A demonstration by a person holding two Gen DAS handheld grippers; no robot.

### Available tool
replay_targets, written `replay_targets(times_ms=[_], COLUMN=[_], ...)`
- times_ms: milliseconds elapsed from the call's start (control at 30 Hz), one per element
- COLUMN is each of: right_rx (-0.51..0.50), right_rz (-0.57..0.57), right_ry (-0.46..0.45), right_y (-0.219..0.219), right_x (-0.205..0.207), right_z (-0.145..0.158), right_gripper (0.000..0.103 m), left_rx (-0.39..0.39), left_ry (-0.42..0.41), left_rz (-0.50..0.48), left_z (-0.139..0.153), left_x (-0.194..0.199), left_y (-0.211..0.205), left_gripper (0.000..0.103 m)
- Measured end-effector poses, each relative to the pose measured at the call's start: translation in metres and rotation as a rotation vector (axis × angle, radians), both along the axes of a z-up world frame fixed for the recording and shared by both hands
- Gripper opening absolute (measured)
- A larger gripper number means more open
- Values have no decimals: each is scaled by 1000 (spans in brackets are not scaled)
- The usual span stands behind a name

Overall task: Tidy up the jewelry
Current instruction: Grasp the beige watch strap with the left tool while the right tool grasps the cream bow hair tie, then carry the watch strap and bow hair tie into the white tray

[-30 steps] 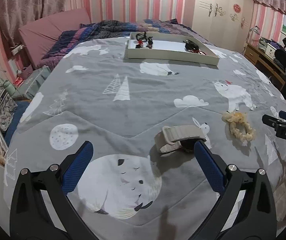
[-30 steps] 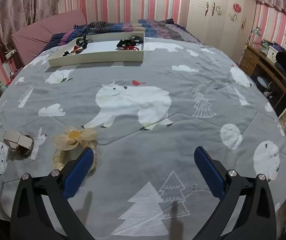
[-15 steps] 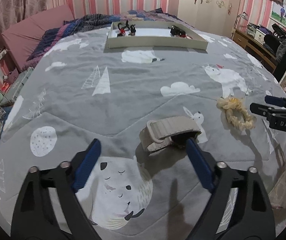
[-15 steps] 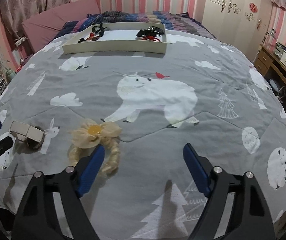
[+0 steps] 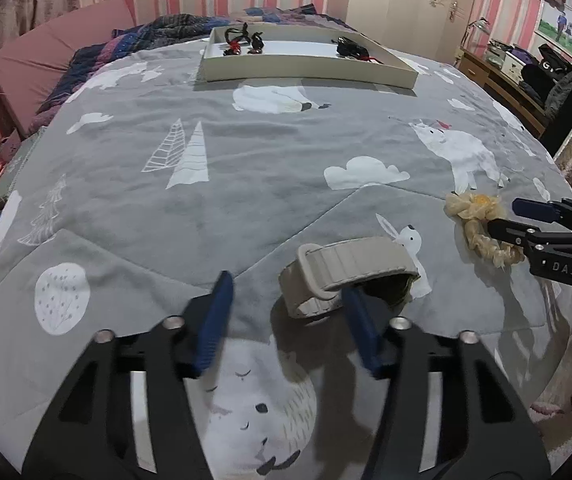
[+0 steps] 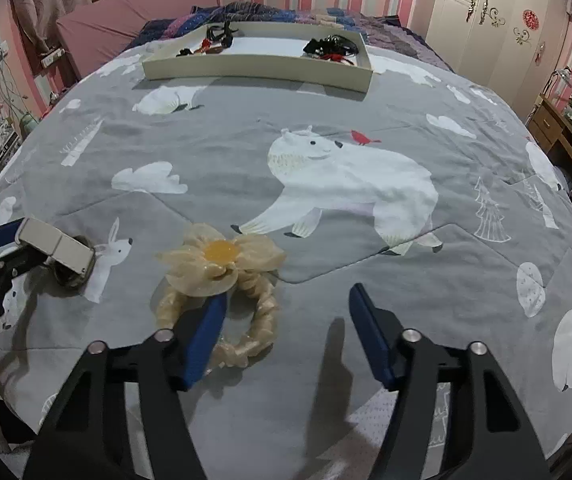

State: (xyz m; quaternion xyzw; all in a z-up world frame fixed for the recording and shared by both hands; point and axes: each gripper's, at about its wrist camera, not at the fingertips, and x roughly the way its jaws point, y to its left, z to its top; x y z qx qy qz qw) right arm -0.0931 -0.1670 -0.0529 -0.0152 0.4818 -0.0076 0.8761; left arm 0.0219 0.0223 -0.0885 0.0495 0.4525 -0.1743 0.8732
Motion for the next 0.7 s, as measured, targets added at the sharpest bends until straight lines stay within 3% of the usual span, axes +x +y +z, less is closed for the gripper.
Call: replay_targets(times_ms=[67,233,300,533,700], right_rx=[19,54,60,64,76], right_rz=[2,17,28,46,42], right_ry=[19,22,23,16,7], right_y=[-1,0,1,3,-2], right_x=[3,5,6,8,11], right_z=[-5,-8,-8,-7,-5], right_gripper=[47,31,23,13,11], left_rx=[-6,-7,-26,-36,-74], left_ry=[10,-10,-5,-2,8], left_rz=[-11,-31,-47,-34,-29], left_z=[-2,-2,-4,-6,-6], left_x=[4,8,11,19,23], left_y=[-1,-5,-6,-2,3], left_gripper=[40,34,26,6,4])
